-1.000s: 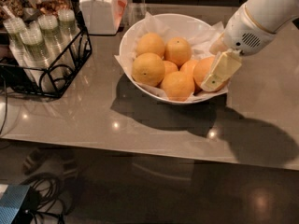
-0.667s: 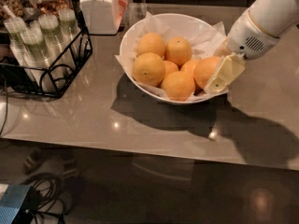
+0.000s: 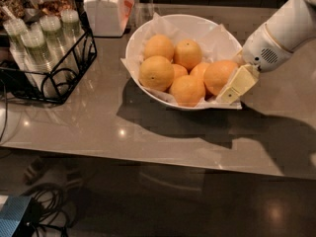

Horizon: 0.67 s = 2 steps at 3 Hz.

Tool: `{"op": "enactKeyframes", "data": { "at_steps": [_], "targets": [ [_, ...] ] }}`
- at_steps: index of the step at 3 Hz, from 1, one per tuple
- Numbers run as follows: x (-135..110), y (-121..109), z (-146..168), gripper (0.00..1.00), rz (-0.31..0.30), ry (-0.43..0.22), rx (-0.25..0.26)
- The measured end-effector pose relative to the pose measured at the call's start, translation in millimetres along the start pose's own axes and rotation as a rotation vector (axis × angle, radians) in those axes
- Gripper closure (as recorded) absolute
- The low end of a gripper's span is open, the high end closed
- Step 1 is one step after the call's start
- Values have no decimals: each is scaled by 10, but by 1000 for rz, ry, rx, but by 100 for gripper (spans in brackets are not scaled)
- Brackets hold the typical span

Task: Pick orange from white bowl

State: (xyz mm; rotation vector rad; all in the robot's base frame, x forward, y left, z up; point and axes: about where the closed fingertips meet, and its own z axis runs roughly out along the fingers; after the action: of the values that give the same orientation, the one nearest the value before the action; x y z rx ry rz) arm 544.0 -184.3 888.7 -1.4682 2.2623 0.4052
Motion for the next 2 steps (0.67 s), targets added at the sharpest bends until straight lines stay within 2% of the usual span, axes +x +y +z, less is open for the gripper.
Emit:
{"op": "enactKeyframes", "data": {
  "at_steps": [1, 2],
  "targets": [
    [-11, -1, -12, 44, 0, -9, -1],
    [-37, 13, -62, 67, -5, -35, 7]
  ]
}}
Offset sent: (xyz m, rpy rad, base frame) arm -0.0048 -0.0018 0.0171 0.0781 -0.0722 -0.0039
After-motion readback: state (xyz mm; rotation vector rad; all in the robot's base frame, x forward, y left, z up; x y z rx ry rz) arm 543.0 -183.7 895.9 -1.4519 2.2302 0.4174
